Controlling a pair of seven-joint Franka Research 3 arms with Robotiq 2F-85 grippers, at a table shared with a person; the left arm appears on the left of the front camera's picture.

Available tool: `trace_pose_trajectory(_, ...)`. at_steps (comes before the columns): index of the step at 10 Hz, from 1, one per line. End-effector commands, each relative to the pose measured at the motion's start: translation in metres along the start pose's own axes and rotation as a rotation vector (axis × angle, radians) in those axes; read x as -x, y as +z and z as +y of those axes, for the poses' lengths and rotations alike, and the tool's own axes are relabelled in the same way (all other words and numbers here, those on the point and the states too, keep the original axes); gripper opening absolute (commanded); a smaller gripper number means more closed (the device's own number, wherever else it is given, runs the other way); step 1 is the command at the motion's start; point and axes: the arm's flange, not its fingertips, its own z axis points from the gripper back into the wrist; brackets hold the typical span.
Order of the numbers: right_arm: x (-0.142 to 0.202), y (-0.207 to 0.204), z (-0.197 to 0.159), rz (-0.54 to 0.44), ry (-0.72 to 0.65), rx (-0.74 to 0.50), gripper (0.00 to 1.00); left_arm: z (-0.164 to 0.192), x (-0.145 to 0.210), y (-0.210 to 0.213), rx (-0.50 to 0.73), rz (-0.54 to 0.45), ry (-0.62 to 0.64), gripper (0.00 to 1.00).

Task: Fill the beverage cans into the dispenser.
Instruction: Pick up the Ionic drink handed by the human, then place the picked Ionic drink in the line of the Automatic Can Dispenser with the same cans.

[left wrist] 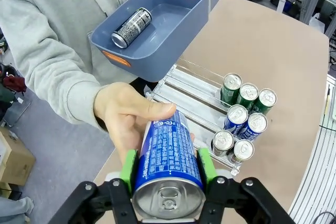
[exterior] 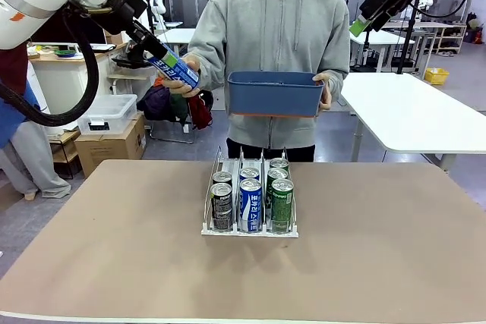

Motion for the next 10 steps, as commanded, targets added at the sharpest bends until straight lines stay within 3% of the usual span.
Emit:
trace_pose_trajectory(1,0.0010,0.0015,0.0007,0.007,-0.001,-0.005,1.00,-0.0005,0.0003,-0.0005,0.006,-0.001,-0.005,0.00)
trace_pose_trajectory(10,0.0010,0.0015,0.0007,0.007,-0.001,-0.005,1.00,-0.0005,0.0003,-0.0005,0.006,-0.001,-0.005,0.00)
